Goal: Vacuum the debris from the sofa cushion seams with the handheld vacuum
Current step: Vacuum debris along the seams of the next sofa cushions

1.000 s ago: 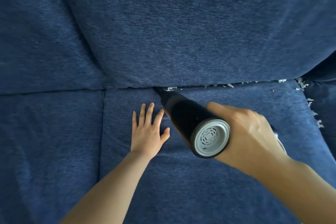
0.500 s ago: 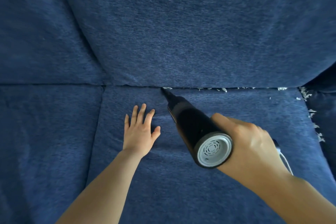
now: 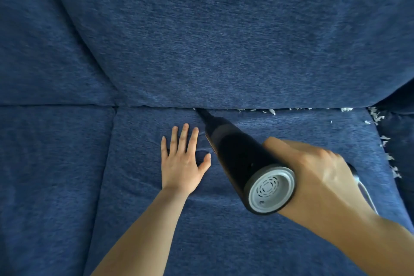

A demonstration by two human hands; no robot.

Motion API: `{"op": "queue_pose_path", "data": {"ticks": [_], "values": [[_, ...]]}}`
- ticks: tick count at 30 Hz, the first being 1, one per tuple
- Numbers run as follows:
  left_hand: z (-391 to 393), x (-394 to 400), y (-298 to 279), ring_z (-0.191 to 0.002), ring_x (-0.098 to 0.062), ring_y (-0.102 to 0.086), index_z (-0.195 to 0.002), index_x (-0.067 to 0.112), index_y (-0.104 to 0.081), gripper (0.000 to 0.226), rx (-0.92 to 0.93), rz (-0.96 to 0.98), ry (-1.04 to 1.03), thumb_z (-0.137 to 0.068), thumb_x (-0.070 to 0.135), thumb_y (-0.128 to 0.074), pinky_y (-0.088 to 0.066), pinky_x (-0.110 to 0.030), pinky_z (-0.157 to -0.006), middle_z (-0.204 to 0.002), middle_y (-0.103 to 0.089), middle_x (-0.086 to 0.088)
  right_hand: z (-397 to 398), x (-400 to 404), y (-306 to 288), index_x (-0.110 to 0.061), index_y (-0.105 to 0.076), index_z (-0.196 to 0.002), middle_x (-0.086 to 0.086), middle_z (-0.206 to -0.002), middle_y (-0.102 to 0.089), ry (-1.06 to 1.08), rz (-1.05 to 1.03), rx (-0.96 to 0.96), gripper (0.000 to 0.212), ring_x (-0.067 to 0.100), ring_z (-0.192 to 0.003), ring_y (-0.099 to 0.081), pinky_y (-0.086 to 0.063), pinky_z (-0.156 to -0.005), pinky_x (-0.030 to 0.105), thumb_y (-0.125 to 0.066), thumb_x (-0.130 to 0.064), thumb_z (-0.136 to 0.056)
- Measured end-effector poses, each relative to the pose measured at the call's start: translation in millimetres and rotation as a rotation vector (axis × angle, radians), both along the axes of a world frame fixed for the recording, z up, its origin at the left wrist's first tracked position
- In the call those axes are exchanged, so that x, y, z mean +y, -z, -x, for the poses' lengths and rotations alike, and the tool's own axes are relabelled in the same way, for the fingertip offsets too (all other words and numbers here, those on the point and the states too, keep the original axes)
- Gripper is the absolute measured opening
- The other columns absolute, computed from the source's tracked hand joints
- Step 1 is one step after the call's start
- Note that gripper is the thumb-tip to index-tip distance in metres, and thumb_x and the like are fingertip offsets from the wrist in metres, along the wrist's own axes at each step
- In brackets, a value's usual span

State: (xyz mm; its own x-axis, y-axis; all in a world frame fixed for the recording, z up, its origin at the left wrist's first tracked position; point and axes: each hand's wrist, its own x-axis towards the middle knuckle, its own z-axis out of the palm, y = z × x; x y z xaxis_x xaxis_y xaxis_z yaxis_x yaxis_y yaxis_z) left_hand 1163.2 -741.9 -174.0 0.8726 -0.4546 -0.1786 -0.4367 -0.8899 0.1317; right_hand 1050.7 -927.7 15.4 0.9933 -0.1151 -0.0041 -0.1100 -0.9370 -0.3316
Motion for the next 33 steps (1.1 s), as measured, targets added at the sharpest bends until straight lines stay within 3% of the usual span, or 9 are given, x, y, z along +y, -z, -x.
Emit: {"op": "queue_pose_path", "data": {"ticks": [5,9,14,16,20,22,25,29,33], "values": [[2.5,-0.1,-4.7,-0.148,-0.035,-0.015,-0.15,0.01,-0.019,0.078,0.021,0.053,0.021,-0.083,0.048,-0.01,-0.019,-0.061,-0.116,-0.16,-0.024,-0.012,-1.4,3.9,-2.5,-0.023,-0.047,-0.063,-0.011,-0.05,-0.034,-0.016,0.019,-0.047,0.025,0.013,-0.04,-0.03,-0.021,-0.043,0.014,-0.063,-0.041,-0.06],[1.1,3.1,2.0,-0.15,-0.033,-0.01,-0.153,0.014,-0.02,0.079,0.04,-0.018,0.036,-0.087,0.059,-0.014,-0.015,-0.058,-0.118,-0.161,-0.02,-0.01,-9.5,7.1,2.3,-0.024,-0.042,-0.065,-0.007,-0.049,-0.041,-0.048,0.01,-0.007,0.025,0.014,-0.039,-0.035,-0.018,-0.046,0.013,-0.053,-0.046,-0.062],[0.7,-0.7,-6.9,-0.149,-0.032,-0.013,-0.15,0.012,-0.034,0.102,0.037,0.039,0.017,-0.085,0.067,0.023,-0.015,-0.057,-0.119,-0.159,-0.027,-0.01,-17.2,13.3,5.4,-0.022,-0.044,-0.065,-0.008,-0.049,-0.043,-0.047,-0.015,-0.017,0.024,0.017,-0.039,-0.041,-0.024,-0.043,0.019,-0.053,-0.045,-0.062],[0.4,-0.8,-6.5,-0.149,-0.033,-0.016,-0.147,0.009,-0.037,0.099,0.05,0.043,0.008,-0.087,0.066,0.018,-0.019,-0.058,-0.117,-0.156,-0.032,-0.012,-20.4,15.4,11.3,-0.024,-0.04,-0.067,-0.008,-0.05,-0.043,-0.045,-0.021,0.002,0.025,0.017,-0.04,-0.04,-0.021,-0.045,0.016,-0.054,-0.044,-0.063],[0.4,1.6,-3.9,-0.149,-0.035,-0.014,-0.151,0.011,-0.026,0.081,0.074,-0.008,0.021,-0.087,0.06,-0.013,-0.018,-0.059,-0.117,-0.159,-0.027,-0.012,-15.8,10.5,7.5,-0.024,-0.042,-0.067,-0.008,-0.05,-0.042,-0.047,-0.02,0.019,0.024,0.014,-0.04,-0.035,-0.018,-0.047,0.012,-0.054,-0.044,-0.062],[0.8,-1.0,-8.1,-0.147,-0.037,-0.02,-0.148,0.01,-0.022,0.073,0.073,0.024,0.011,-0.087,0.05,-0.012,-0.022,-0.061,-0.115,-0.157,-0.03,-0.014,-11.1,7.2,-1.5,-0.024,-0.042,-0.066,-0.01,-0.049,-0.037,-0.039,-0.009,0.012,0.023,0.012,-0.04,-0.029,-0.016,-0.046,0.011,-0.052,-0.045,-0.061],[-0.3,-4.0,-14.0,-0.146,-0.037,-0.023,-0.145,0.007,-0.038,0.077,0.069,0.045,-0.012,-0.095,0.048,0.004,-0.021,-0.061,-0.115,-0.155,-0.034,-0.015,-9.6,4.0,-3.6,-0.025,-0.04,-0.066,-0.01,-0.049,-0.038,-0.027,0.007,0.031,0.027,0.012,-0.039,-0.03,-0.017,-0.045,0.011,-0.06,-0.041,-0.058],[0.5,-2.7,-8.8,-0.146,-0.037,-0.024,-0.141,0.008,-0.045,0.074,0.059,0.027,0.009,-0.093,0.052,-0.012,-0.022,-0.06,-0.115,-0.154,-0.036,-0.014,-10.1,1.3,-4.4,-0.024,-0.041,-0.066,-0.01,-0.048,-0.041,-0.031,0.034,0.07,0.029,0.013,-0.038,-0.033,-0.017,-0.046,0.01,-0.062,-0.042,-0.056],[0.9,-1.2,-7.6,-0.145,-0.037,-0.025,-0.142,0.008,-0.045,0.074,0.049,0.037,0.012,-0.094,0.05,-0.008,-0.023,-0.061,-0.114,-0.154,-0.036,-0.014,-11.7,4.6,-9.1,-0.025,-0.041,-0.065,-0.01,-0.047,-0.042,-0.009,0.02,0.087,0.028,0.012,-0.035,-0.035,-0.02,-0.043,0.012,-0.053,-0.05,-0.059]]}}
